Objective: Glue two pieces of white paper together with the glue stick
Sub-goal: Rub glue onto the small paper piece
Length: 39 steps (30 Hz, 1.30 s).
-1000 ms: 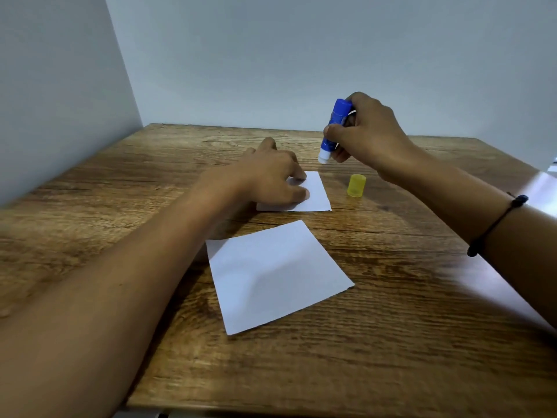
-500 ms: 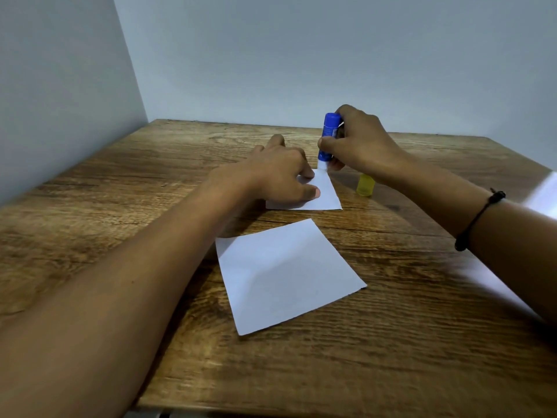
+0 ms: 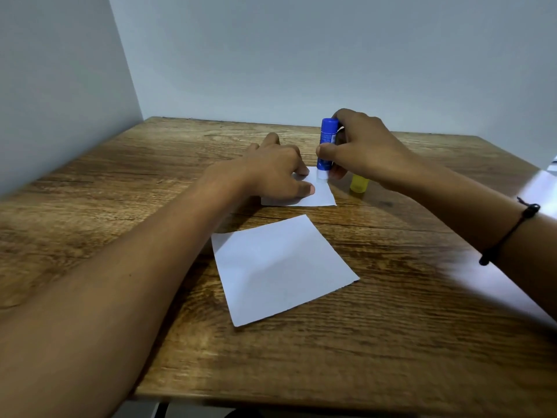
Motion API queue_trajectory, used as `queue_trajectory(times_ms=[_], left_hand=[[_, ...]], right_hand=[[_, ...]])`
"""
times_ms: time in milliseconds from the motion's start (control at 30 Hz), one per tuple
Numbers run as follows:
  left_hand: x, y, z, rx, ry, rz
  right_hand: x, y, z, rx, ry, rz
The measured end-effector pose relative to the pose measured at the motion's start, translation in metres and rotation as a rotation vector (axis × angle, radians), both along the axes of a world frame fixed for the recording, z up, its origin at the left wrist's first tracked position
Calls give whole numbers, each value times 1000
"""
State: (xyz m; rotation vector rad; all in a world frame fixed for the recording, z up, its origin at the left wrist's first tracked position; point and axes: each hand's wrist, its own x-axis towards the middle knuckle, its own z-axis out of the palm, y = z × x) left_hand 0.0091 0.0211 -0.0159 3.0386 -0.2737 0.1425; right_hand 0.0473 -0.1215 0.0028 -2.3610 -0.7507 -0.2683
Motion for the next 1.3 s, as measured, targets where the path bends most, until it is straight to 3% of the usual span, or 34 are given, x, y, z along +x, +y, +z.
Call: queue_trajectory(times_ms=[700,900,1100,1200,1300], left_hand=[[3,2,-4,17,-21,4],[5,4,-5,98,-65,48],[2,6,0,234,-268,164],[-3,4,7,77,-298,-18],[-10,1,14,-55,-77,-194]], right_hand=[[-31,-19,0,-47,-15,34],[-25,-28,8,177,39,14],[-19,-35,10,295,86,5],[-17,-34,8,313,85,-1],[-16,-34,8,350,82,-3]])
